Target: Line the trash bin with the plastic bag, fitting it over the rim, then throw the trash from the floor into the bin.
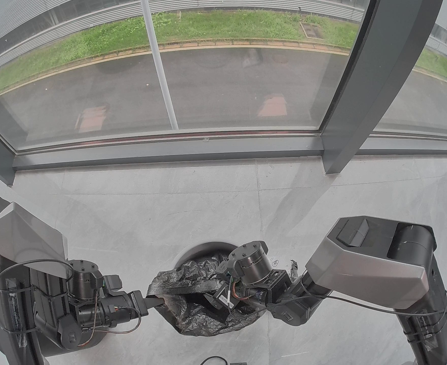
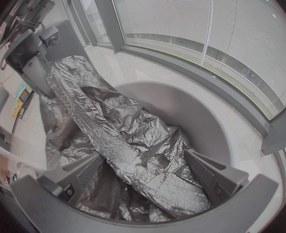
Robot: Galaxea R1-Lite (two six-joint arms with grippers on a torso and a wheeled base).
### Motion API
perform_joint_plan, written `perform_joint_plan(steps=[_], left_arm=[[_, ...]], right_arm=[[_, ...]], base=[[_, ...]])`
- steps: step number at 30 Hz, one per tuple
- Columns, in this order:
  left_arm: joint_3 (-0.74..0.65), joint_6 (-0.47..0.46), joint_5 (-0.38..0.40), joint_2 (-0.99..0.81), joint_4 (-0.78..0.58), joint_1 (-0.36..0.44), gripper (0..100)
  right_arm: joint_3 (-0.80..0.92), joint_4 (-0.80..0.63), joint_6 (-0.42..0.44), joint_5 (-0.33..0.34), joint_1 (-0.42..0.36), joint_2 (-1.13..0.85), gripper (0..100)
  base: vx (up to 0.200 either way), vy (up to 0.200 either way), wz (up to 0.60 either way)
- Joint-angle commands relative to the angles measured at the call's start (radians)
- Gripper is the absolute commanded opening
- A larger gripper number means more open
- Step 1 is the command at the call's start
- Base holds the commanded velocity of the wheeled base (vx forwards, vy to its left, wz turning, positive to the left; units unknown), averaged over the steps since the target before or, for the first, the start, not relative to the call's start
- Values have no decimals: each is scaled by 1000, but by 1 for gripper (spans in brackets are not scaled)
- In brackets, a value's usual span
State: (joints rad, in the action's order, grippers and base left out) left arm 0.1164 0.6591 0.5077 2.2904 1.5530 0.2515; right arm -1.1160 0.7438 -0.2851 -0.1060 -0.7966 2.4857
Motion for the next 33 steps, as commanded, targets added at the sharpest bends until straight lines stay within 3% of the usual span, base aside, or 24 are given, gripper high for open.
perform_joint_plan(steps=[1, 13, 21, 33], left_arm=[[0, -1, 0, 1, 4, 0, 0], [-1, -3, 0, 3, 4, 0, 0], [-3, -4, 0, 4, 4, 0, 0], [2, 0, 0, 1, 4, -1, 0]], right_arm=[[-51, 0, -2, -26, -3, 50, 100], [-65, 6, 1, -162, -41, 12, 100], [-12, 161, -42, -255, -47, 5, 100], [-4, 276, -46, -268, 5, 5, 100]], base=[[0, 0, 0], [0, 0, 0], [0, 0, 0], [0, 0, 0]])
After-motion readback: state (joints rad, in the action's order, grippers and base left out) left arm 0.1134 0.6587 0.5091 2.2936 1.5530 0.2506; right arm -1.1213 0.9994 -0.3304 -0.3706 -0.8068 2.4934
